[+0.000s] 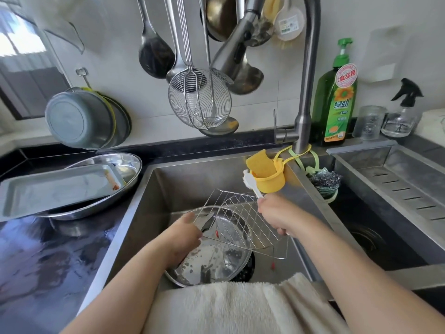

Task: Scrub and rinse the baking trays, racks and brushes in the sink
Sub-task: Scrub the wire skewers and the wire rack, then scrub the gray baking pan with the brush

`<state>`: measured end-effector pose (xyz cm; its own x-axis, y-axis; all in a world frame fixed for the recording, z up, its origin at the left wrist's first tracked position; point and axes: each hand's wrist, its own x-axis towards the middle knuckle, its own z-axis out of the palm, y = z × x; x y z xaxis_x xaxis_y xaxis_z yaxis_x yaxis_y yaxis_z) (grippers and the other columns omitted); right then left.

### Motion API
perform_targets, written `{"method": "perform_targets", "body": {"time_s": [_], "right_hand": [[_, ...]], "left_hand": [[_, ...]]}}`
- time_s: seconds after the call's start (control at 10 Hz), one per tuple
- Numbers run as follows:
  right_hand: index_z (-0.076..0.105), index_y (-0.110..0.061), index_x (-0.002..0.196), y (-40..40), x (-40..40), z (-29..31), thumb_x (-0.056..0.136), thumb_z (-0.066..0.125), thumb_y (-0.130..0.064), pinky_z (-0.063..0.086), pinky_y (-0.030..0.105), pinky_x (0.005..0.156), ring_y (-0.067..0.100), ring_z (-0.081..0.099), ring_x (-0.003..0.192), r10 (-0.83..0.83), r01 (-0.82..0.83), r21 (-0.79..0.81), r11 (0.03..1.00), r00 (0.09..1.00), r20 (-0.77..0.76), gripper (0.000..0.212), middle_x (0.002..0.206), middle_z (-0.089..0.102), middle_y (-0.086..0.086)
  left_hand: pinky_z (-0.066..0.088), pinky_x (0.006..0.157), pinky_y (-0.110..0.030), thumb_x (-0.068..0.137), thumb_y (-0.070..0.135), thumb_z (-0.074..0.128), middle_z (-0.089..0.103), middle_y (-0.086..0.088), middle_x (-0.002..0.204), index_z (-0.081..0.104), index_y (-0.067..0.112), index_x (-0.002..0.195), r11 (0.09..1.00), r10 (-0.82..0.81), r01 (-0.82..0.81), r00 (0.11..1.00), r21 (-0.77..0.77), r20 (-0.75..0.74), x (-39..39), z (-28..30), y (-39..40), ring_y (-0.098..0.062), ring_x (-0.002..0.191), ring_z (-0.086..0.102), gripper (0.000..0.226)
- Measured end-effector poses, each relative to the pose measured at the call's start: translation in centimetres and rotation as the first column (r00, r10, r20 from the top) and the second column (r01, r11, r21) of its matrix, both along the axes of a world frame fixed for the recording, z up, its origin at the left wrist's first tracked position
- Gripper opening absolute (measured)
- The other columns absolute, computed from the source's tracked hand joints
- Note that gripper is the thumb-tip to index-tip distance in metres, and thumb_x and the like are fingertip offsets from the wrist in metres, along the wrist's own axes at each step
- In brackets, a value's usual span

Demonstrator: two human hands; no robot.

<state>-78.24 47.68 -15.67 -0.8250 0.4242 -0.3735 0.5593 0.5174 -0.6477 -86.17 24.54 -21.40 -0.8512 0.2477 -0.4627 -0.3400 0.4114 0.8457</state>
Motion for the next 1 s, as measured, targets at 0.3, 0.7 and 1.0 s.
{"method": "perform_targets", "body": {"time_s": [0.3,0.7,1.0], "right_hand": [[0.052,-0.015,0.112,-1.6,2.2,3.6,0.108,0.04,-0.03,0.037,0.03,0.052,0.019,0.045,0.062,0.303,-0.275,0.206,0.939,0.946,-0.117,0.02,0.082,0.053,0.005],[0.062,-0.01,0.106,-18.2,-0.4,11.3,0.103,0.042,-0.023,0.043,0.03,0.05,0.027,0.062,0.068,0.592,-0.54,0.412,0.734,0.806,0.002,0.024,0.096,0.069,0.015],[0.053,-0.016,0.101,-19.4,-0.9,9.1,0.107,0.036,-0.026,0.036,0.032,0.055,0.021,0.052,0.071,0.516,-0.45,0.384,0.806,0.853,-0.082,0.02,0.095,0.061,0.007]], "left_hand": [[0.052,0.091,-0.03,0.098,0.002,0.045,0.057,-0.009,0.148,0.043,0.012,0.157,0.96,0.033,-0.147,0.905,-0.238,-0.424,2.4,5.9,-0.8,-0.03,0.127,0.062,0.059],[0.061,0.06,-0.035,0.091,0.015,0.048,0.073,-0.014,0.083,0.065,0.008,0.087,0.833,0.33,-0.498,0.797,-0.242,-0.505,2.0,11.4,-20.3,-0.031,0.069,0.071,0.019],[0.046,0.037,-0.023,0.108,0.023,0.047,0.059,-0.016,0.085,0.049,0.006,0.115,0.69,0.723,-0.706,0.658,0.161,-0.21,-3.2,11.7,-26.9,-0.023,0.051,0.066,0.019]]}}
